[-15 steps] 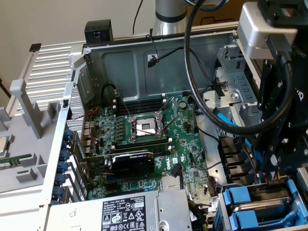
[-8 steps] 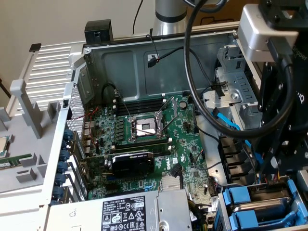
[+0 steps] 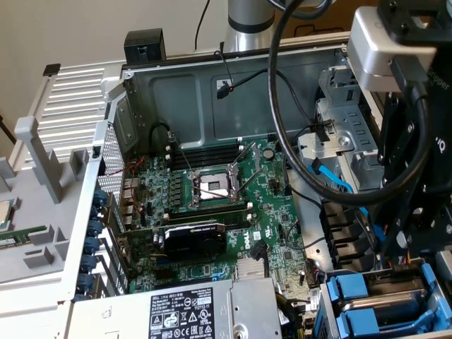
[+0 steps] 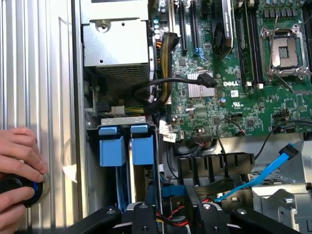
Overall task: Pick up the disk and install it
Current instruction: 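Insert the first disk wire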
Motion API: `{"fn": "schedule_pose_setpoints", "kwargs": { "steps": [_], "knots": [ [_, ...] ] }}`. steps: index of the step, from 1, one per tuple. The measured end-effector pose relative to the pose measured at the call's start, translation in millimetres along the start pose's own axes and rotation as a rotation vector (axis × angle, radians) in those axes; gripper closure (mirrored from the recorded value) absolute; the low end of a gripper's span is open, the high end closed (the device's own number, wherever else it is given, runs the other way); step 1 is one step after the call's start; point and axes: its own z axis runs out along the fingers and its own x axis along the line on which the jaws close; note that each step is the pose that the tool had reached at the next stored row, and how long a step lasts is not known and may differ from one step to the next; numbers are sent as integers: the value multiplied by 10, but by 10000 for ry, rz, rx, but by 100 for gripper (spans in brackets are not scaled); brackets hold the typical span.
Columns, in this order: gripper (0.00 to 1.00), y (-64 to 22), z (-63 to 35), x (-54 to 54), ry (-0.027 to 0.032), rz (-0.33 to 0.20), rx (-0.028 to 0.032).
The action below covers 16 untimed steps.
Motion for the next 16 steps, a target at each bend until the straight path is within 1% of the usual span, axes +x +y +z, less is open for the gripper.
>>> {"fn": "schedule_pose_setpoints", "kwargs": {
  "steps": [4,5,7,8,13,16],
  "knots": [
    [64,0,2,0,-2,-1,9],
    [67,0,2,0,-2,-1,10],
    [67,0,2,0,-3,-1,13],
    [74,0,2,0,-3,-1,19],
    [74,-1,6,0,-4,0,30],
    [74,-2,23,0,-8,2,67]
  ]
}}
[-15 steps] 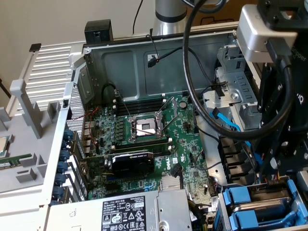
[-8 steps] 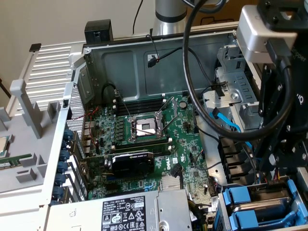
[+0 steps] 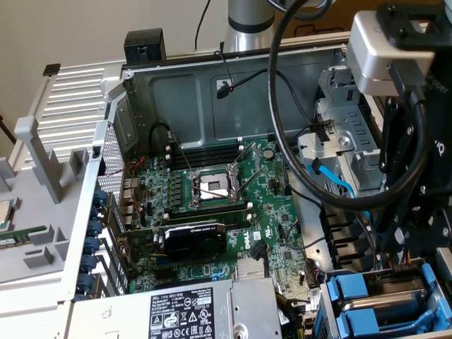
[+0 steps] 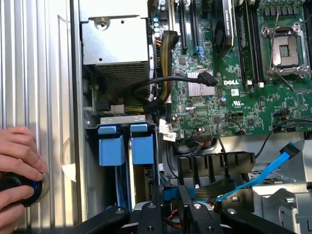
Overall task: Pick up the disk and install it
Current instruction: 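Insert the first disk wire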
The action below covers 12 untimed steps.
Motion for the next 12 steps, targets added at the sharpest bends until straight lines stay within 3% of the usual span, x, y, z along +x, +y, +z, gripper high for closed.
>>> {"fn": "schedule_pose_setpoints", "kwargs": {
  "steps": [7,12],
  "knots": [
    [74,0,3,0,-3,-1,23],
    [84,0,3,0,-3,-1,23]
  ]
}}
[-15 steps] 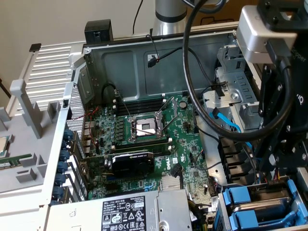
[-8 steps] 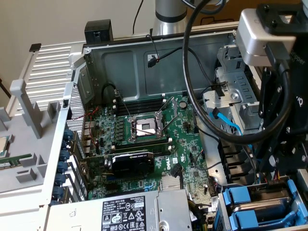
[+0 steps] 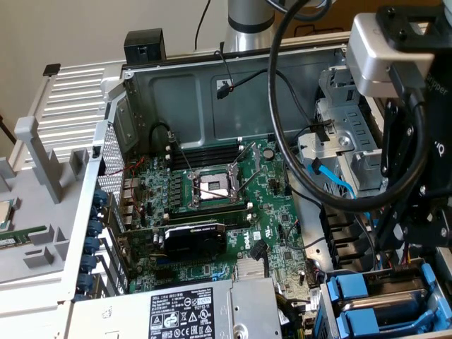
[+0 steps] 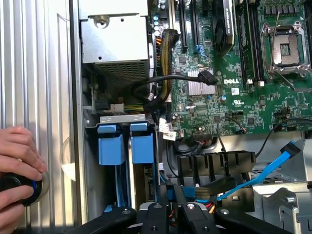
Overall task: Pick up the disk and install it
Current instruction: 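Insert the first disk wire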
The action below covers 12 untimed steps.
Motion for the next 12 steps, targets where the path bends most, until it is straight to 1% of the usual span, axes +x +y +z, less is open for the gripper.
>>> {"fn": "schedule_pose_setpoints", "kwargs": {
  "steps": [12],
  "knots": [
    [84,0,0,-1,-1,0,0]
  ]
}}
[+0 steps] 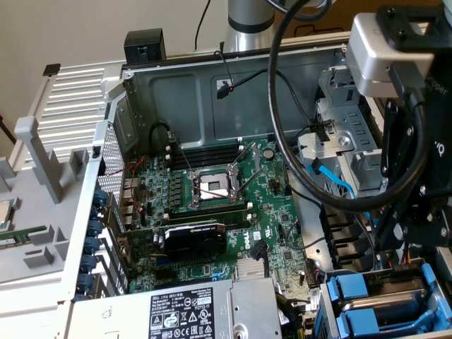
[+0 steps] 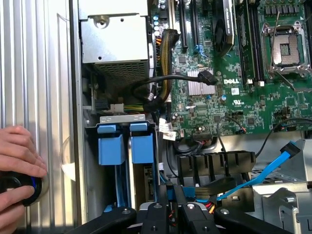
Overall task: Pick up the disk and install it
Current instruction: 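Insert the first disk wire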
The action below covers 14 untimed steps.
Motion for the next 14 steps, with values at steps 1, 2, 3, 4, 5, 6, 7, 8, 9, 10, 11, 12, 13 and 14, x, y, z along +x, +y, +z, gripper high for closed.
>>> {"fn": "schedule_pose_setpoints", "kwargs": {
  "steps": [1,2,3,4,5,6,7,8,9,10,11,12,13,14],
  "knots": [
    [84,0,0,0,0,0,0],
    [84,0,0,-4,1,-1,0],
    [84,1,-1,-9,8,0,6],
    [84,2,-4,-14,29,2,17],
    [84,3,-7,-22,64,5,29],
    [84,5,-10,-32,123,9,46],
    [84,6,-10,-43,184,14,67],
    [84,8,-11,-58,258,18,101],
    [84,11,-11,-71,321,22,135],
    [84,16,-11,-84,370,25,169],
    [84,22,-10,-96,408,28,200],
    [84,29,-9,-108,446,30,232],
    [84,39,-8,-118,477,32,257],
    [84,49,-7,-127,511,34,277]
  ]
}}
